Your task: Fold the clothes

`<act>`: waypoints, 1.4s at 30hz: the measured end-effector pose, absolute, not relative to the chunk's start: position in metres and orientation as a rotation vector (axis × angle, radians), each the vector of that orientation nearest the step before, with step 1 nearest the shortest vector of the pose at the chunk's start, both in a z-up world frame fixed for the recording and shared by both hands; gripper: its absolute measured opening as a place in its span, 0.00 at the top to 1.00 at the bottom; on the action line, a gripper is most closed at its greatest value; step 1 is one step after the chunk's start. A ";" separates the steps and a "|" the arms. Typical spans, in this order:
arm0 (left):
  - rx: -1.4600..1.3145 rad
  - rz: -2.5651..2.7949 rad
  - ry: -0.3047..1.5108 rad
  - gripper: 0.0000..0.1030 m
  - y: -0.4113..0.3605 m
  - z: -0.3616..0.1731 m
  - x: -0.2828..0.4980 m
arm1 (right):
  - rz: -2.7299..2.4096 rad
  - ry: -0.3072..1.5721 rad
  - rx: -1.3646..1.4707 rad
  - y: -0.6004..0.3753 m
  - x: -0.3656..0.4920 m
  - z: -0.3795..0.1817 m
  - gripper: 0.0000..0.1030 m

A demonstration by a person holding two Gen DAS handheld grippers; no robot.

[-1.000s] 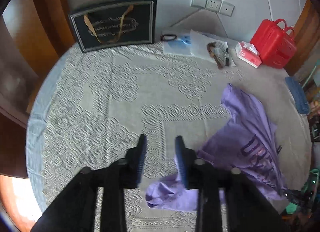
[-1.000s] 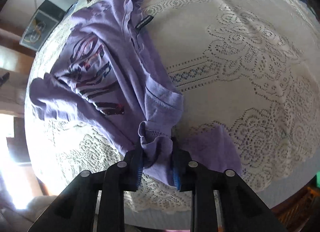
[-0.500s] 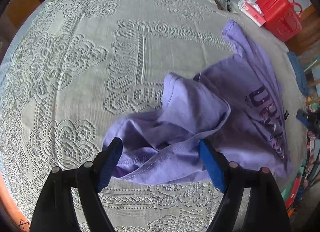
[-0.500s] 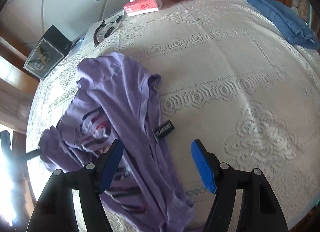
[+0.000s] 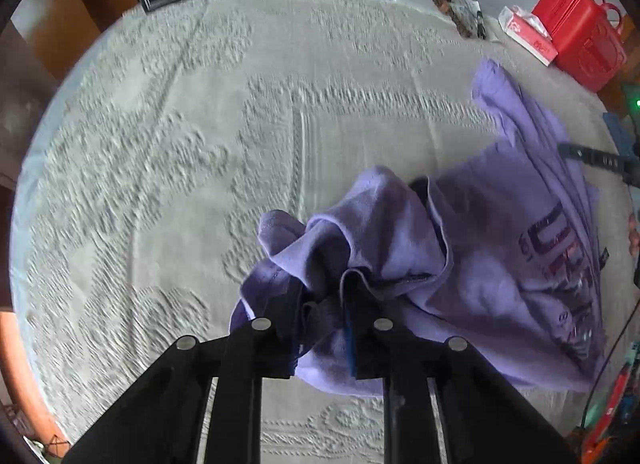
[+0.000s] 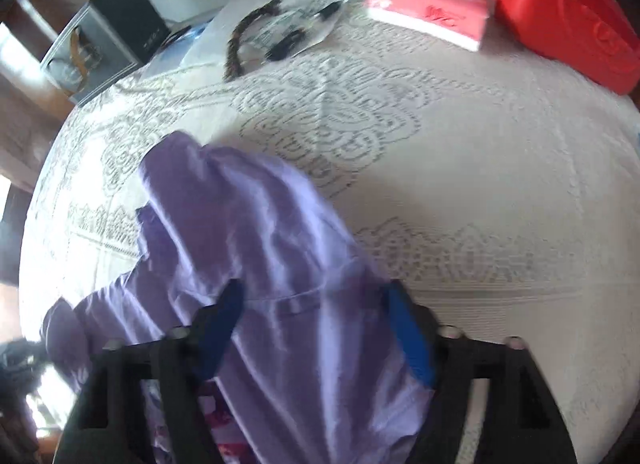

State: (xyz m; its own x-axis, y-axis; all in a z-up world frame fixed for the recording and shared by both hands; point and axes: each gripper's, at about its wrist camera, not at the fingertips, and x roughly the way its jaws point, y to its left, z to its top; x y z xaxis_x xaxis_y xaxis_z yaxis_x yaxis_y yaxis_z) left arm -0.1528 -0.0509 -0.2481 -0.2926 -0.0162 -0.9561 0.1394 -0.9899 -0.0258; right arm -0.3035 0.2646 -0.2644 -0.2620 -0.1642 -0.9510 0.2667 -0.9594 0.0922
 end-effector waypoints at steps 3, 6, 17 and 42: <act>1.615 -2.524 0.098 0.84 -0.064 -0.199 -0.171 | -2.400 0.008 1.624 0.290 -0.285 -0.234 0.98; 1.517 -2.582 0.094 0.82 -0.081 -0.166 -0.176 | -2.502 -0.191 1.528 0.328 -0.262 -0.202 0.97; 1.690 -2.538 0.266 0.29 -0.102 -0.199 -0.159 | -2.548 -0.442 1.690 0.414 -0.163 -0.219 0.42; 1.788 -2.280 0.274 0.96 -0.179 -0.235 -0.068 | -2.404 -0.533 1.801 0.405 -0.074 -0.247 0.42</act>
